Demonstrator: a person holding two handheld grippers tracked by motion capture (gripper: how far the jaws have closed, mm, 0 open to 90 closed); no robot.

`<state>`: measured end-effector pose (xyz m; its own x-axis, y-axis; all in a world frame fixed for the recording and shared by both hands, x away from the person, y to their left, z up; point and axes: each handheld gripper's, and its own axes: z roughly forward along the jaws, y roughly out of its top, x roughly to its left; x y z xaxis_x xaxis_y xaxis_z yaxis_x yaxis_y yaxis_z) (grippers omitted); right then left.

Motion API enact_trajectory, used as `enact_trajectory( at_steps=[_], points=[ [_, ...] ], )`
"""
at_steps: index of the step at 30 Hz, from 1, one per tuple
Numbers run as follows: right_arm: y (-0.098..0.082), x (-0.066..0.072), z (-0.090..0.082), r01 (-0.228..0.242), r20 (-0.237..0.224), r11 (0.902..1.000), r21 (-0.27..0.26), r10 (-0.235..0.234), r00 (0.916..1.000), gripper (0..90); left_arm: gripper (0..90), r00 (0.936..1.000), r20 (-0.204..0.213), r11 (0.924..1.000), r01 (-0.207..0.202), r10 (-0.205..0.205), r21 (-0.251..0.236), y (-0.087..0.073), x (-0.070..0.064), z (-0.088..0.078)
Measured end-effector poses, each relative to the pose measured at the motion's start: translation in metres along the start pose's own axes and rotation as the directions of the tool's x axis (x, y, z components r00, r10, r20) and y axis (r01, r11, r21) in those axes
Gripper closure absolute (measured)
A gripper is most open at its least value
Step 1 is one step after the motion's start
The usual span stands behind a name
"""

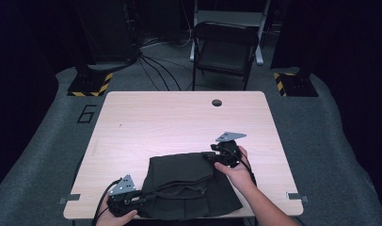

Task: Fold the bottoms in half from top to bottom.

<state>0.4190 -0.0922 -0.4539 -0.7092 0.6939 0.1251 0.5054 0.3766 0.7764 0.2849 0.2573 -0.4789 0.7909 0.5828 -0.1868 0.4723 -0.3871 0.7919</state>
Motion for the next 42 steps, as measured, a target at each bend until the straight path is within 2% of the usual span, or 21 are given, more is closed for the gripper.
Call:
enact_trajectory(
  at_steps=[3, 4, 8, 10, 13, 17, 19, 31, 35, 37, 42],
  points=[
    [-0.006, 0.009, 0.009, 0.036, -0.031, 0.9981, 0.050, -0.034, 0.9989, 44.5, 62.4, 0.9999, 0.004, 0.9998, 0.013, -0.013, -0.015, 0.000, 0.001, -0.002],
    [-0.008, 0.010, 0.010, 0.050, -0.026, 0.9971, 0.057, -0.049, 0.9985, 44.4, 59.3, 1.0000, -0.001, 0.9998, 0.008, -0.008, -0.021, 0.000, 0.002, -0.003],
    [-0.019, 0.012, 0.014, 0.058, -0.019, 0.9948, 0.084, -0.056, 0.9982, 43.9, 51.4, 0.9998, -0.014, 0.9986, 0.014, -0.015, -0.051, 0.000, 0.004, -0.007],
    [-0.025, 0.012, 0.014, 0.066, -0.020, 0.9946, 0.081, -0.064, 0.9977, 42.9, 49.1, 0.9995, -0.020, 0.9989, 0.022, -0.023, -0.042, 0.001, 0.005, -0.008],
    [-0.031, 0.012, 0.012, 0.057, -0.014, 0.9950, 0.082, -0.056, 0.9983, 42.3, 47.2, 0.9982, -0.047, 0.9982, 0.036, -0.038, -0.047, 0.002, 0.008, -0.005],
    [-0.040, 0.013, 0.012, 0.056, -0.014, 0.9926, 0.107, -0.055, 0.9984, 41.2, 45.3, 0.9965, -0.059, 0.9977, 0.057, -0.059, -0.035, 0.007, 0.012, -0.004],
    [-0.043, 0.013, 0.012, 0.059, -0.018, 0.9922, 0.110, -0.058, 0.9982, 41.1, 44.7, 0.9951, -0.075, 0.9971, 0.061, -0.065, -0.046, 0.009, 0.013, -0.002],
    [-0.046, 0.015, 0.012, 0.072, -0.005, 0.9910, 0.113, -0.072, 0.9974, 40.1, 43.1, 0.9956, -0.084, 0.9990, 0.042, -0.043, -0.011, 0.021, 0.023, 0.012],
    [-0.046, 0.016, 0.012, 0.072, -0.002, 0.9905, 0.118, -0.072, 0.9974, 38.9, 41.6, 0.9945, -0.099, 0.9994, 0.034, -0.035, -0.004, 0.030, 0.028, 0.021],
    [-0.046, 0.016, 0.012, 0.060, 0.002, 0.9909, 0.121, -0.060, 0.9982, 36.6, 39.8, 0.9945, -0.100, 0.9992, 0.033, -0.031, 0.021, 0.033, 0.031, 0.027],
    [-0.047, 0.015, 0.011, 0.045, 0.011, 0.9920, 0.118, -0.047, 0.9989, 32.2, 38.1, 0.9924, -0.120, 0.9987, 0.034, -0.029, 0.037, 0.035, 0.037, 0.042]
  ],
)
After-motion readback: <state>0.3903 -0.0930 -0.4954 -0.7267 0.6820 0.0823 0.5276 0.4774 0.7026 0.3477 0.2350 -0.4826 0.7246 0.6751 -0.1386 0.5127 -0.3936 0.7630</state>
